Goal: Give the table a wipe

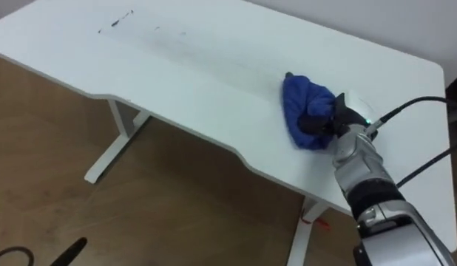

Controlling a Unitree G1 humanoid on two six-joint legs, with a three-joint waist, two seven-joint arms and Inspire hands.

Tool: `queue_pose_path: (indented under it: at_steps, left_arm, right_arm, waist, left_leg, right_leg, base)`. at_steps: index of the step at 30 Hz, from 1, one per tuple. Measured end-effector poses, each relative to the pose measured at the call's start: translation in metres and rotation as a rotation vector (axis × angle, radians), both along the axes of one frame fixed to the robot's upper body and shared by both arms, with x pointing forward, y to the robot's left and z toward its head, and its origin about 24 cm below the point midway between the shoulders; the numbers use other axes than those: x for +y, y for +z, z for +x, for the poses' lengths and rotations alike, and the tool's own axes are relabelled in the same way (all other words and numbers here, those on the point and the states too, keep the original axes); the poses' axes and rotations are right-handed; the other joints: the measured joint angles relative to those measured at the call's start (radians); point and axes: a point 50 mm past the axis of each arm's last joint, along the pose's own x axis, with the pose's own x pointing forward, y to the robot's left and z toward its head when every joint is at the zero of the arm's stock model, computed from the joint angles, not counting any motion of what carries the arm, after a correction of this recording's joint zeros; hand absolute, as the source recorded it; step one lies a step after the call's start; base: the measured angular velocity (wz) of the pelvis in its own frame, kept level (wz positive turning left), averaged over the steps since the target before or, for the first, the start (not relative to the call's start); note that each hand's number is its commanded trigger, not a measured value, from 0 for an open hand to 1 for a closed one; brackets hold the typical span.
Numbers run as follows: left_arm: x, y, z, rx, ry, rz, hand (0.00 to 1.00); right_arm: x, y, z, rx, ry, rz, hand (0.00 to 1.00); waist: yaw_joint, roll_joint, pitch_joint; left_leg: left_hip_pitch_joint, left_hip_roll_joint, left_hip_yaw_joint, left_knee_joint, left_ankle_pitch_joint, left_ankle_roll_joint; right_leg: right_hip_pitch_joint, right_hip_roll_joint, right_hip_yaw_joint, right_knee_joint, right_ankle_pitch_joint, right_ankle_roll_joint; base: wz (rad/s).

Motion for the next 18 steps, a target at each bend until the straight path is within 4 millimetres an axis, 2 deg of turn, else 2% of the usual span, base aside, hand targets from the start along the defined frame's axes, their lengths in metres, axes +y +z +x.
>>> queue_pose_path:
  at_steps: [2,4,6,8,9,11,12,13,14,15,16,17,18]
  left_arm:
    - [-0.004,-0.005,-0.014,0.027,0.012,-0.012,0.0]
    - [-0.003,-0.007,-0.027,0.05,0.02,-0.009,0.0]
    - [-0.002,-0.008,-0.04,0.075,0.03,-0.005,0.0]
    - [-0.001,-0.009,-0.053,0.096,0.055,-0.007,0.0]
    - [0.001,-0.008,-0.058,0.096,0.066,-0.006,0.0]
    - [0.004,-0.006,-0.062,0.086,0.073,0.003,0.0]
    - [0.006,-0.005,-0.064,0.08,0.082,0.004,0.0]
    - [0.009,-0.003,-0.065,0.067,0.095,0.014,0.0]
    - [0.013,-0.001,-0.064,0.054,0.107,0.024,0.0]
    - [0.016,0.001,-0.065,0.048,0.115,0.031,0.0]
    - [0.021,0.003,-0.066,0.04,0.133,0.046,0.0]
    - [0.023,0.004,-0.07,0.04,0.153,0.055,0.0]
    - [0.024,0.004,-0.072,0.042,0.158,0.06,0.0]
  right_arm:
    - [0.002,0.002,0.002,-0.008,0.01,0.004,1.0]
    - [0.001,0.003,0.002,-0.014,0.007,0.008,1.0]
    - [-0.003,0.005,0.002,-0.017,-0.002,0.004,1.0]
    - [-0.007,0.006,0.001,-0.023,-0.013,-0.006,1.0]
    - [-0.015,0.005,-0.002,-0.038,-0.041,0.0,1.0]
    - [-0.04,-0.006,-0.021,-0.06,-0.167,0.068,1.0]
    - [-0.046,-0.008,-0.026,-0.065,-0.2,0.085,1.0]
    - [-0.062,-0.013,-0.039,-0.074,-0.266,0.089,1.0]
    - [-0.079,-0.016,-0.052,-0.068,-0.335,0.091,1.0]
    - [-0.087,-0.02,-0.06,-0.059,-0.369,0.096,1.0]
    - [-0.103,-0.025,-0.077,-0.042,-0.443,0.104,1.0]
    - [-0.116,-0.032,-0.095,-0.015,-0.515,0.105,1.0]
    - [-0.123,-0.035,-0.104,-0.004,-0.548,0.102,1.0]
  waist:
    - [0.011,0.019,-0.0006]
    - [0.006,0.021,-0.0013]
    - [-0.001,0.022,-0.0012]
    - [-0.023,0.026,-0.0044]
    - [-0.055,0.026,-0.0048]
    - [-0.097,0.012,-0.0088]
    - [-0.108,0.007,-0.0087]
    - [-0.123,-0.001,-0.0094]
    - [-0.13,-0.01,-0.0078]
    - [-0.134,-0.018,-0.0083]
    - [-0.145,-0.032,-0.0086]
    - [-0.16,-0.042,-0.0126]
    - [-0.164,-0.046,-0.017]
  left_leg:
    - [0.028,-0.048,-0.001,0.0,-0.065,0.01]
    - [0.036,-0.076,0.0,-0.002,-0.091,0.014]
    - [0.046,-0.085,0.002,-0.019,-0.094,0.013]
    - [0.053,-0.097,-0.004,-0.047,-0.094,0.012]
    - [0.053,-0.115,-0.021,-0.066,-0.093,0.012]
    - [0.056,-0.16,-0.045,-0.092,-0.088,0.019]
    - [0.057,-0.172,-0.056,-0.094,-0.087,0.022]
    - [0.06,-0.186,-0.066,-0.096,-0.088,0.03]
    - [0.065,-0.193,-0.067,-0.098,-0.089,0.038]
    - [0.069,-0.197,-0.067,-0.102,-0.089,0.041]
    - [0.079,-0.203,-0.067,-0.106,-0.092,0.049]
    - [0.088,-0.206,-0.067,-0.106,-0.096,0.055]
    - [0.09,-0.206,-0.067,-0.106,-0.098,0.058]
  right_leg:
    - [-0.005,0.007,0.049,-0.004,0.001,-0.002]
    - [-0.006,0.01,0.073,-0.016,0.002,-0.002]
    - [-0.005,0.01,0.087,-0.028,0.008,0.002]
    - [0.005,0.01,0.088,-0.053,0.02,0.009]
    - [0.023,0.009,0.082,-0.076,0.028,0.017]
    - [0.058,-0.002,0.09,-0.127,0.043,0.037]
    - [0.069,-0.007,0.087,-0.138,0.048,0.043]
    - [0.087,-0.01,0.087,-0.163,0.061,0.051]
    - [0.101,-0.012,0.087,-0.182,0.078,0.057]
    - [0.108,-0.014,0.086,-0.193,0.086,0.06]
    - [0.123,-0.015,0.085,-0.208,0.101,0.064]
    - [0.137,-0.015,0.084,-0.224,0.119,0.064]
    - [0.139,-0.014,0.084,-0.231,0.127,0.064]
  base:
    - [-0.28]
    - [-0.09]
    - [-0.03]
    - [0.24]
    - [0.69]
    - [0.72]
    - [0.44]
    - [0.25]
    - [0.15]
    - [0.0]
    - [0.0]
    - [-0.05]
    - [-0.16]
